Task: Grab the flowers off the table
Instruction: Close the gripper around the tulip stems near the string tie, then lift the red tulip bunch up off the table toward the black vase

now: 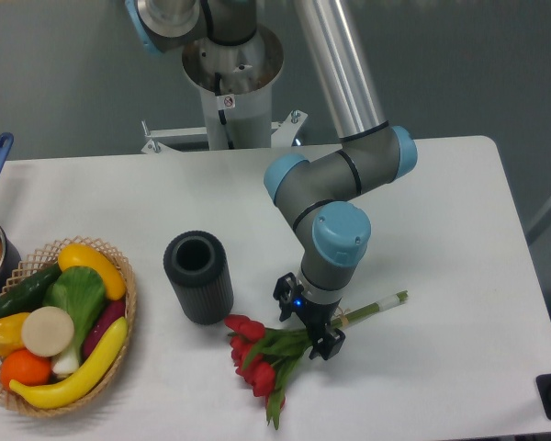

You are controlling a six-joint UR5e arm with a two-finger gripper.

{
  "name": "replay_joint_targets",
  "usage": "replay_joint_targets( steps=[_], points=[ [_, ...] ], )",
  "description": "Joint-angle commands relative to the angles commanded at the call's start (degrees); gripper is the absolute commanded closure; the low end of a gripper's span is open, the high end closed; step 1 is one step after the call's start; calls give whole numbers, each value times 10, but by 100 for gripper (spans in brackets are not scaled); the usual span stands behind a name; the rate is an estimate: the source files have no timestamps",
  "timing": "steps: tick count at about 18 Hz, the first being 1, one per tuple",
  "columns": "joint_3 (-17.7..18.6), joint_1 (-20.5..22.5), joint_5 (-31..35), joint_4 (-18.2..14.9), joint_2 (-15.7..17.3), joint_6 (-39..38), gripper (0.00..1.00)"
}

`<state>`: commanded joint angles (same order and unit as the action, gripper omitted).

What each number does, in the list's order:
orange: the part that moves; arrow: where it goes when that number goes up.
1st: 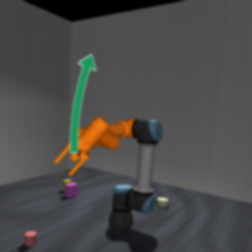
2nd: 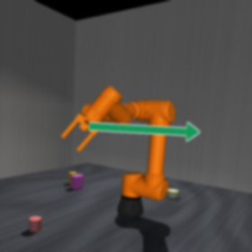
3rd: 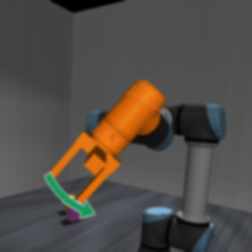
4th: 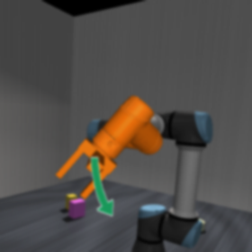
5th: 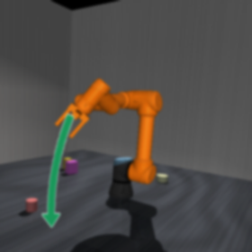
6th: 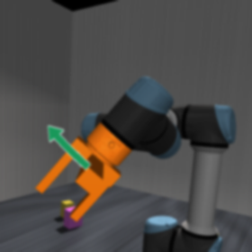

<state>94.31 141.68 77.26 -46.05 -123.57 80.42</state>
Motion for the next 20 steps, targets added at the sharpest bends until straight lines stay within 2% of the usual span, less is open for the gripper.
replay_joint_targets(
  steps=[11,14,20],
  points=[
    [1,0,1,0,4,0,63],
    [-1,1,1,0,6,1,64],
    [-34,4,1,-1,6,1,66]
  ],
)
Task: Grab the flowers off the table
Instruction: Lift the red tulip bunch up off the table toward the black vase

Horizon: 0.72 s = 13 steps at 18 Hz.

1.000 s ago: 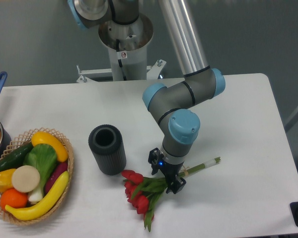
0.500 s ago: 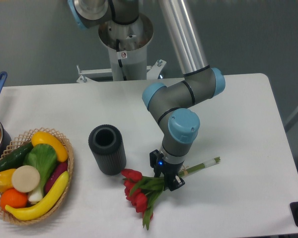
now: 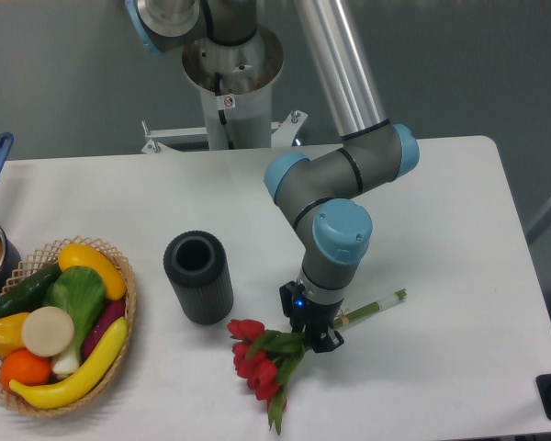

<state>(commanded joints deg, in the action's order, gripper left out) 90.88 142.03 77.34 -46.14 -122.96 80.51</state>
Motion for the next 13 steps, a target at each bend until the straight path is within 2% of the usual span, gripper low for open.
replay_joint_targets(
  steps=[5,9,13],
  points=[
    [-8,6,-2,-1,18,1,66],
    [-10,15,-5,-4,54,0,66],
    [-11,33,-57,-5,92,-22,66]
  ],
)
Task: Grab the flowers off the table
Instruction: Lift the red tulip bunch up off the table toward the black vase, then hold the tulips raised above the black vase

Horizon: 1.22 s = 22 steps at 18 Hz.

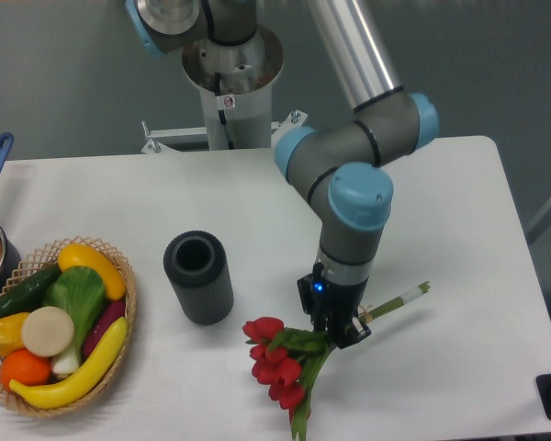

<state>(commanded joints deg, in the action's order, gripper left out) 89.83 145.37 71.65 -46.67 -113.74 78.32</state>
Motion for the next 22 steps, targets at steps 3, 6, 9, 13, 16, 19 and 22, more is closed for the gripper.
replay_joint_targets(
  steps=[3,6,9,13,16,19,22],
  points=[
    [-11,14,-101,0,12,-57,66],
    [-18,24,-215,0,26,-104,66],
    [-12,30,-294,1,44,-113,66],
    [13,54,-432,1,64,-125,66],
    [30,75,-510,2,72,-148,66],
    [45,83,-516,3,83,-148,66],
    [47,84,-517,3,87,-149,66]
  ],
)
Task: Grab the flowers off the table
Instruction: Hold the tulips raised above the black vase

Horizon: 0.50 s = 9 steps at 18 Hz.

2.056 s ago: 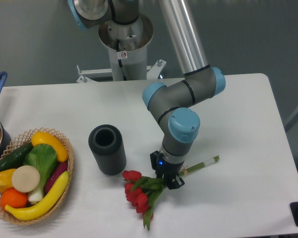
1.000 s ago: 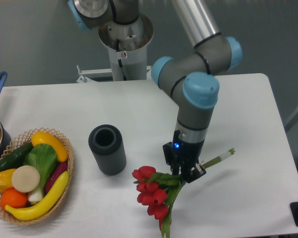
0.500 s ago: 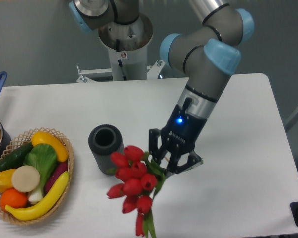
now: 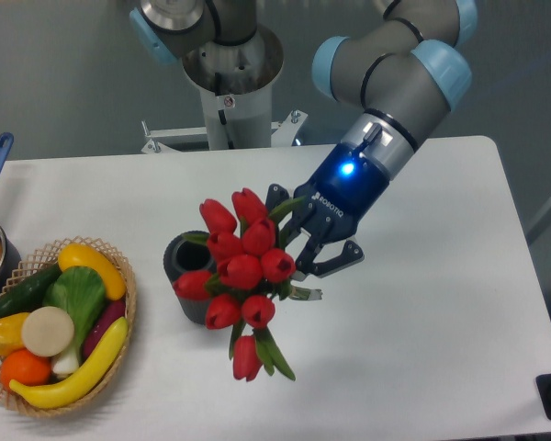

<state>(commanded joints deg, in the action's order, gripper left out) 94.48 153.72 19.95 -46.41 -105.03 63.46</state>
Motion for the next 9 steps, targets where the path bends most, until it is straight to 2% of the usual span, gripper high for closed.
replay_joint_targets(
  steps=[9],
  points=[
    [-1,0,-15,0,2,0,66]
  ],
)
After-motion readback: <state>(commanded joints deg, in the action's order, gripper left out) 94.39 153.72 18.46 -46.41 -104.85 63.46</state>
